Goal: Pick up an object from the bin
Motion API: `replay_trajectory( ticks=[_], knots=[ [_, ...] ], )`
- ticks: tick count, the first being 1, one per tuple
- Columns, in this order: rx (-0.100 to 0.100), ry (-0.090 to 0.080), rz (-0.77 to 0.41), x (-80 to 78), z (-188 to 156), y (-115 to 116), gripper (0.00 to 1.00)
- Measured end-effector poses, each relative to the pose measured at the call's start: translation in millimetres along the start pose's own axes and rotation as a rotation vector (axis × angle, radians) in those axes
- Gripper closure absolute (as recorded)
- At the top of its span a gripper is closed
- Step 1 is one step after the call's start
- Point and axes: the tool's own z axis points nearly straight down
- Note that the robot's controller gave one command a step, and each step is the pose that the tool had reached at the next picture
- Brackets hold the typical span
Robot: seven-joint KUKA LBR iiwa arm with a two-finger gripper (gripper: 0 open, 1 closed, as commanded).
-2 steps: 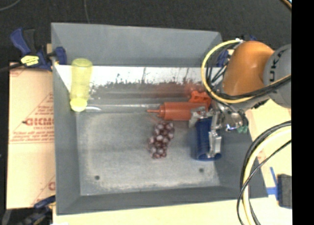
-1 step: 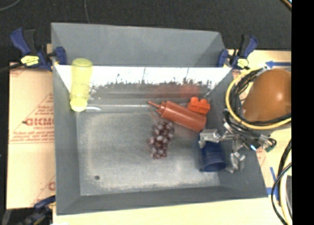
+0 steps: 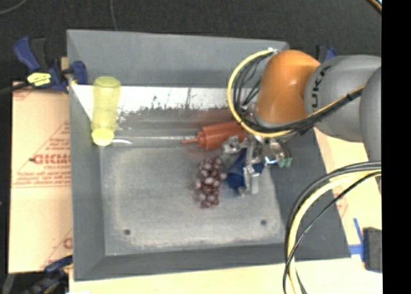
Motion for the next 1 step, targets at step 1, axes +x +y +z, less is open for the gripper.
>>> replay_trajectory(
  ticks=[1],
  knots=[
    [0.057,-0.077,-0.792,87.8,5.8,-50.6,1.0]
  ],
)
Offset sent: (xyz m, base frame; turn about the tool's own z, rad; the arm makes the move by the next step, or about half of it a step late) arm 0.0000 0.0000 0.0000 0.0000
